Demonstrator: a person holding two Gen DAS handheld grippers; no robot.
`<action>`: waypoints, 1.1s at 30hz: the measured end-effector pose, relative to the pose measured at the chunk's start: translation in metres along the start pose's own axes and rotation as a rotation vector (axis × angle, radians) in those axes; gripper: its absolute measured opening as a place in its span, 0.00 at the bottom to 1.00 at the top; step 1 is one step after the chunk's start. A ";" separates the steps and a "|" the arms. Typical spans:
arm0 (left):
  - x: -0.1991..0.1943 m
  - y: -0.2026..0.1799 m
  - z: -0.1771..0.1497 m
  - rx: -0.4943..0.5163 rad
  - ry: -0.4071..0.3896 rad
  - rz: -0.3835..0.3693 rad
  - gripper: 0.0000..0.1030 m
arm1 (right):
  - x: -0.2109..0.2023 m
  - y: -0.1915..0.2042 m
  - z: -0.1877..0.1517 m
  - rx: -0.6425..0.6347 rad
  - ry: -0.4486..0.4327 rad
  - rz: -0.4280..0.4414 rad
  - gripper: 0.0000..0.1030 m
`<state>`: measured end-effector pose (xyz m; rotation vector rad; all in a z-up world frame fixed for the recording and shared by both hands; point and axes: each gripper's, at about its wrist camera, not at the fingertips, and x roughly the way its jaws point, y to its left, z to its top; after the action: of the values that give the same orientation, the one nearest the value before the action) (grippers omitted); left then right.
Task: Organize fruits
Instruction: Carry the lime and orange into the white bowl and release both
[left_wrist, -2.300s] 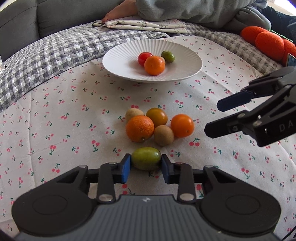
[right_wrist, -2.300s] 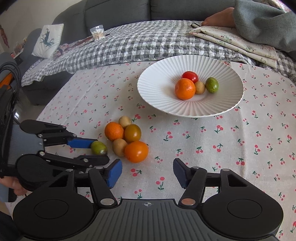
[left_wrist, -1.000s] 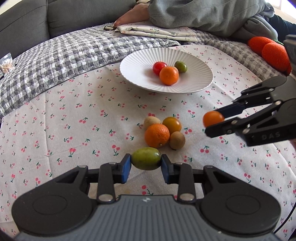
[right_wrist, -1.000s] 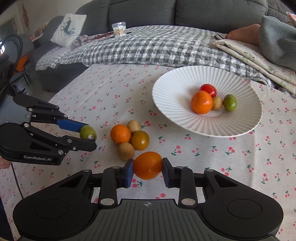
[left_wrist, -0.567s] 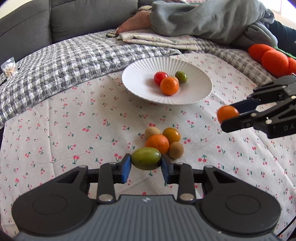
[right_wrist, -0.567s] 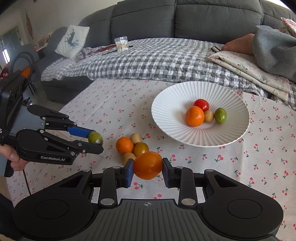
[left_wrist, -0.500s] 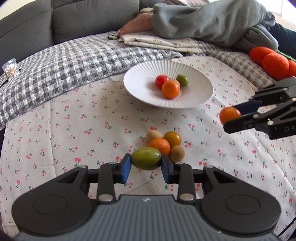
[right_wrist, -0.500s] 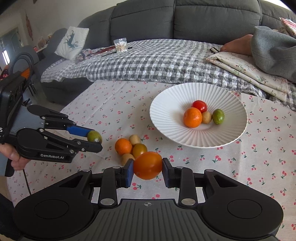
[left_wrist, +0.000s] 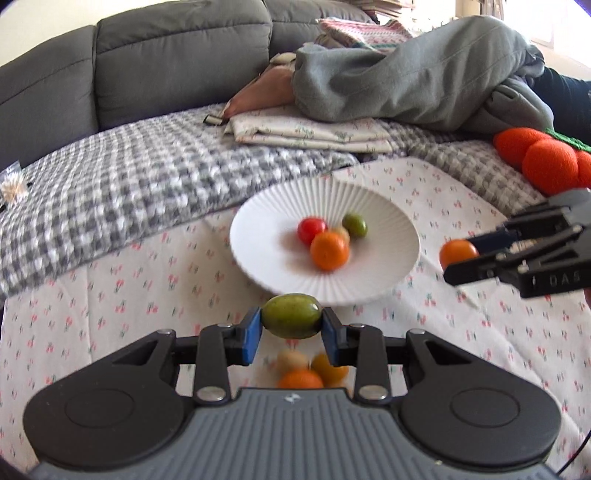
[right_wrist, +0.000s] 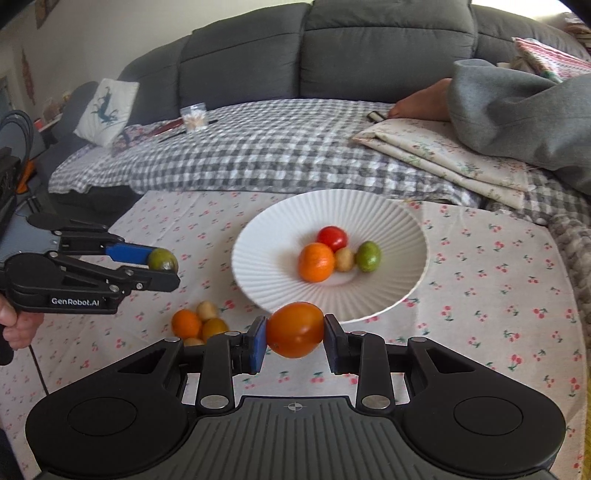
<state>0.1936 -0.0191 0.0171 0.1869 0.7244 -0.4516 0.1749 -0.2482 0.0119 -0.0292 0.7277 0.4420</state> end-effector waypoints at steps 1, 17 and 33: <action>0.004 0.000 0.005 -0.006 -0.004 0.000 0.32 | 0.001 -0.004 0.001 0.009 -0.002 -0.009 0.30; 0.072 0.000 0.041 -0.044 -0.021 0.021 0.32 | 0.026 -0.036 0.017 0.034 -0.027 -0.086 0.30; 0.108 0.001 0.035 -0.019 0.009 0.009 0.32 | 0.073 -0.023 0.025 -0.038 -0.007 -0.094 0.30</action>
<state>0.2856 -0.0656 -0.0297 0.1747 0.7363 -0.4356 0.2482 -0.2369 -0.0195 -0.0970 0.7081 0.3657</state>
